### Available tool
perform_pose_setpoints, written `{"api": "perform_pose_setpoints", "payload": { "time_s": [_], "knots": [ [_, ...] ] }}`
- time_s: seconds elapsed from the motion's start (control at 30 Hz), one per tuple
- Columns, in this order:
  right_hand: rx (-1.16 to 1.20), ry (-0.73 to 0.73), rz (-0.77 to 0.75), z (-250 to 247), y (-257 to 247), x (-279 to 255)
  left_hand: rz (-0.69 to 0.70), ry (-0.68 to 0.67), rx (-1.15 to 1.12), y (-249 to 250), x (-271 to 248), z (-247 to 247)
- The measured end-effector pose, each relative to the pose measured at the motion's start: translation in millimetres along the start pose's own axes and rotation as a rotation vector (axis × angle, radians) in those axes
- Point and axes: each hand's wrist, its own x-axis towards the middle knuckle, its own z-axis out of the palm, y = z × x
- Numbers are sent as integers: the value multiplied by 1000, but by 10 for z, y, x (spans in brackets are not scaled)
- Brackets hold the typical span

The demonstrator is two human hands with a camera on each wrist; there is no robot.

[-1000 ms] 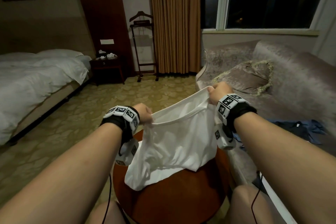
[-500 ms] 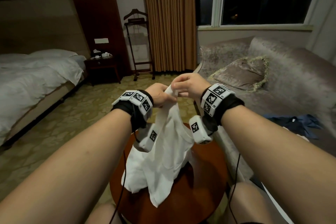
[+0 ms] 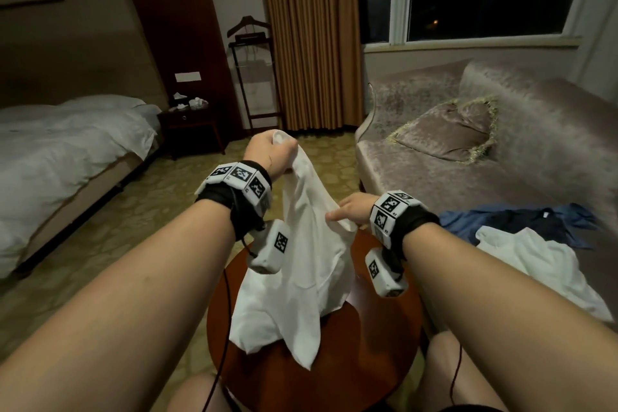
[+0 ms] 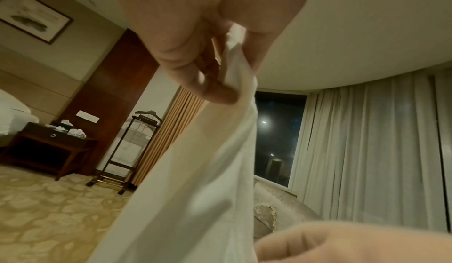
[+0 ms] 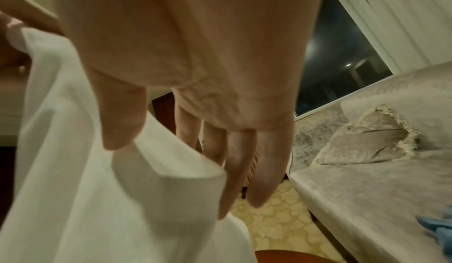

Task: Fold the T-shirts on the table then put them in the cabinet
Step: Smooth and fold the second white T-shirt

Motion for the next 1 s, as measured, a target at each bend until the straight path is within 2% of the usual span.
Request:
{"api": "perform_pose_setpoints", "payload": {
  "time_s": [0.23,0.43,0.53,0.7,0.87,0.93,1.0],
  "knots": [
    [67,17,95,33,48,-41,-106,192,124,-38,138,-172],
    [928,131,146,-208,5,-153,-217,299,178,-30,186,-454],
    [1152,185,24,-419,-176,-221,-193,277,267,46,148,-578],
    [1012,467,-197,-851,-519,-411,-127,318,323,293,76,-834],
    [865,672,-391,-1194,-876,-707,-6,374,190,616,8,-1098],
    [822,740,-439,-1328,-1021,-829,72,292,110,721,-73,-1196],
    [741,784,-454,-1411,-1120,-916,118,105,74,810,-190,-1248]
  ]
}}
